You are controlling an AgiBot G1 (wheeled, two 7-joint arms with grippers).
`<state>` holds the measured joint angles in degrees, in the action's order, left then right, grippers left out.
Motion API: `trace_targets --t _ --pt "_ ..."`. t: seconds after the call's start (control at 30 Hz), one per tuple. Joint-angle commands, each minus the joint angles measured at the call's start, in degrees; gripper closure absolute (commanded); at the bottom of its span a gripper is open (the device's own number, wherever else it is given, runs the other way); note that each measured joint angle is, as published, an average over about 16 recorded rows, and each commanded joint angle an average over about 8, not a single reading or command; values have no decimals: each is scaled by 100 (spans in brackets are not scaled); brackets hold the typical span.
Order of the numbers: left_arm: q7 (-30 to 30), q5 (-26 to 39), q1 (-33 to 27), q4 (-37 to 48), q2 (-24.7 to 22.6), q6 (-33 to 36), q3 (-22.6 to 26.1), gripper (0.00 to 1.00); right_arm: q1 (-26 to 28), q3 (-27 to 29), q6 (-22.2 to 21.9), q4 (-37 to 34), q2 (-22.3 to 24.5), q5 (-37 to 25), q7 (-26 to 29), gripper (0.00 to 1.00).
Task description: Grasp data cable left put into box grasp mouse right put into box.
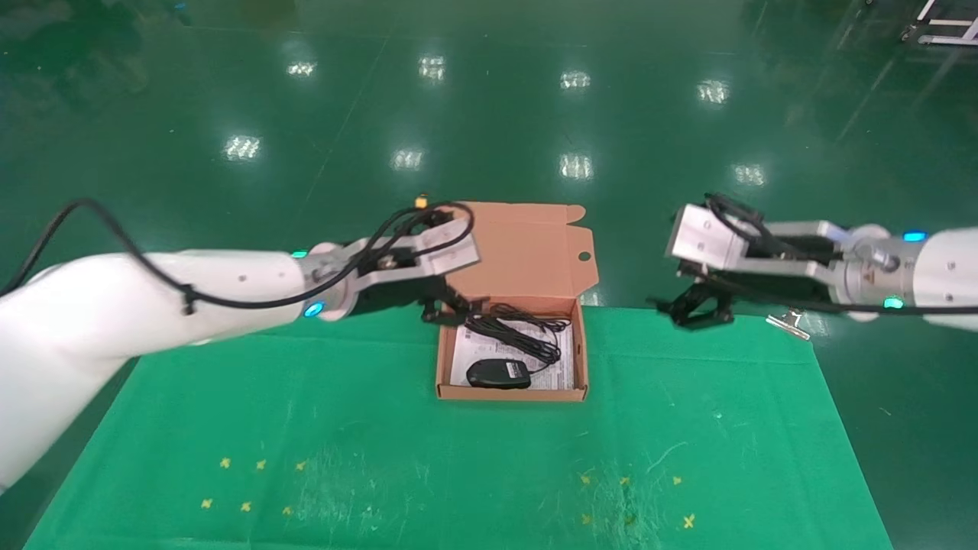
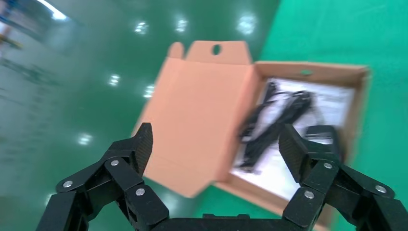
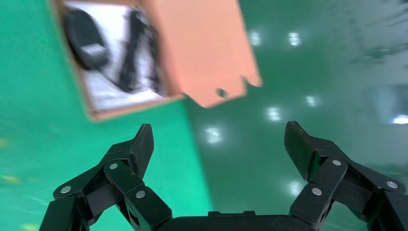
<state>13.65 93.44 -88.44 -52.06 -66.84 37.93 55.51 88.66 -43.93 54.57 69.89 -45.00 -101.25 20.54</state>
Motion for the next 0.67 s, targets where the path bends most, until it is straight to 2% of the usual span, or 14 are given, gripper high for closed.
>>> trace_targets --t 0.03,0.57,0.67 --pt "-12 -213 111 -89 131 197 -163 0 -110 114 127 15 41 242 -40 0" --pt "-107 -1914 997 -798 1181 1772 -1465 0 -992 1021 1139 135 365 2173 -358 0" --pt "-117 -2079 1083 -867 1283 1925 -1592 0 -1077 1109 1237 147 397 2361 -389 0"
